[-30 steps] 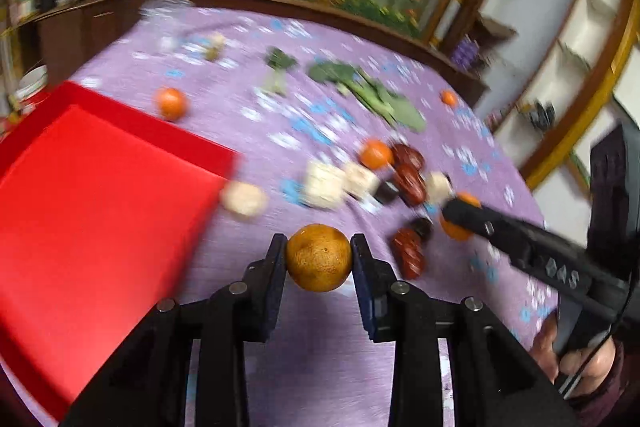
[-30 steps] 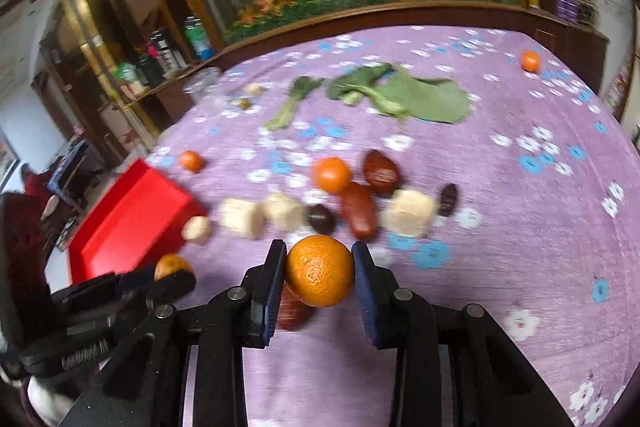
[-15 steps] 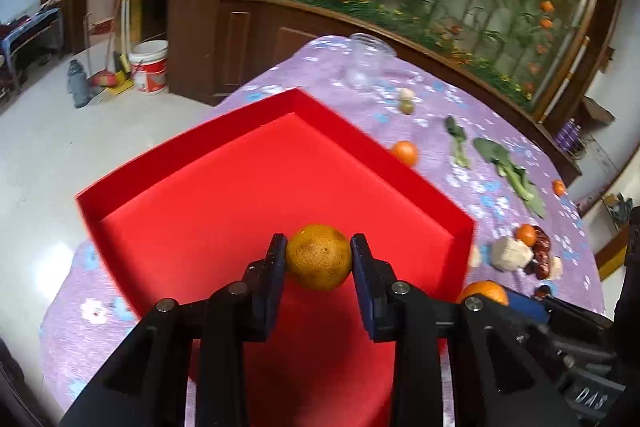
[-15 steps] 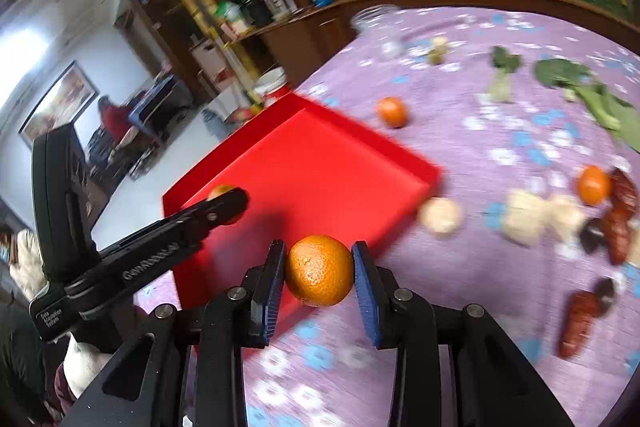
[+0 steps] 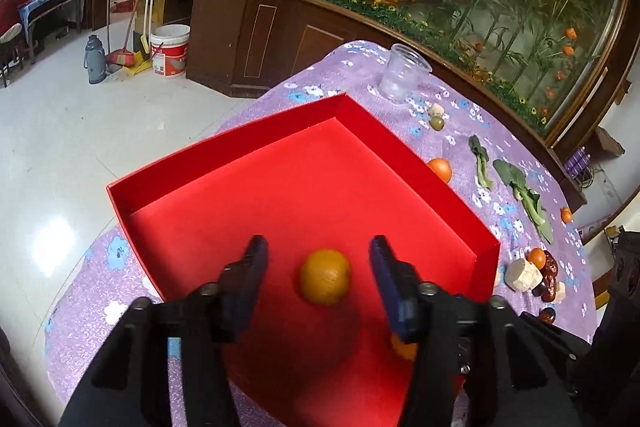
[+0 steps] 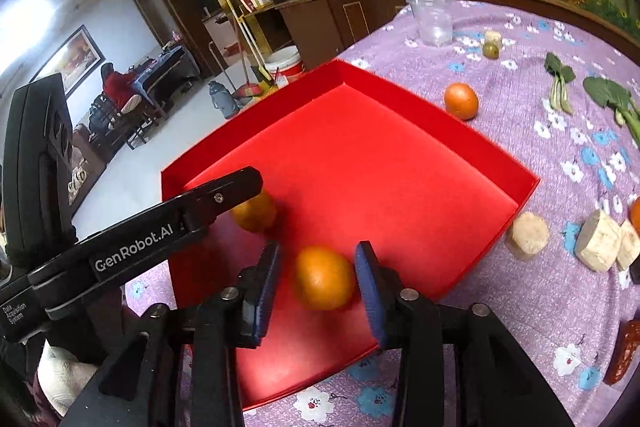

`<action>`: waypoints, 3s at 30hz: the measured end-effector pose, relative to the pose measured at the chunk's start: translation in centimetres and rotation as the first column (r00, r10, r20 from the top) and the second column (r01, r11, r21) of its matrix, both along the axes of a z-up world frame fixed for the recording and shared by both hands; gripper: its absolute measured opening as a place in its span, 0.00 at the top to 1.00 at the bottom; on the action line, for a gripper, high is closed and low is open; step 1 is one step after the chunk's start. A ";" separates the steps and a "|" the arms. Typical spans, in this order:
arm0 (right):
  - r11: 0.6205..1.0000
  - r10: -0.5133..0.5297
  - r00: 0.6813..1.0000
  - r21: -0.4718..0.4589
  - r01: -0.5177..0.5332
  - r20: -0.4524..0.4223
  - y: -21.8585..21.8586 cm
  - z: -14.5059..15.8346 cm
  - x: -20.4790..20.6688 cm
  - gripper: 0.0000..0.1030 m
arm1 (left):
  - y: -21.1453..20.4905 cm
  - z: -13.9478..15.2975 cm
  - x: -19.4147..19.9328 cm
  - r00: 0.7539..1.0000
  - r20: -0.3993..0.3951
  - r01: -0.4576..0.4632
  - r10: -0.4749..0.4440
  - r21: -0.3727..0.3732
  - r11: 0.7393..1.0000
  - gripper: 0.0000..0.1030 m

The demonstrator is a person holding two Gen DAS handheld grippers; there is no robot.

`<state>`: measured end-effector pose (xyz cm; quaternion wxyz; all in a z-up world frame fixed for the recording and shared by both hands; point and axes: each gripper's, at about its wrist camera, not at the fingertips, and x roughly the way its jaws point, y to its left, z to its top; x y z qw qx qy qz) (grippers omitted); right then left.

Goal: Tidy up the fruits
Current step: 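Carry the oranges over the red tray and open both grippers to drop them, then grasp a beige cylindrical root piece with the left gripper while the right grasps a red date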

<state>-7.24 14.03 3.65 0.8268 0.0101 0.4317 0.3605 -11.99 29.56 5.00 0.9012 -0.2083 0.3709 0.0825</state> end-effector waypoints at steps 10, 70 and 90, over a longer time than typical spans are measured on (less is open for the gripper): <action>0.994 -0.090 0.996 0.060 0.090 0.003 -4.8 1.5 -0.7 0.49 | -1.5 1.5 -0.8 1.000 0.022 0.018 -0.019 0.008 1.000 0.42; 0.921 -0.370 0.928 -0.118 0.372 0.035 -20.1 -2.2 0.4 0.39 | -24.4 -2.6 10.6 0.841 -0.147 0.539 -0.521 0.143 0.830 0.33; 0.915 -0.370 0.926 -0.146 0.377 0.071 -19.7 -2.2 0.2 0.71 | -23.2 -2.2 10.5 0.860 -0.111 0.510 -0.499 0.113 0.853 0.71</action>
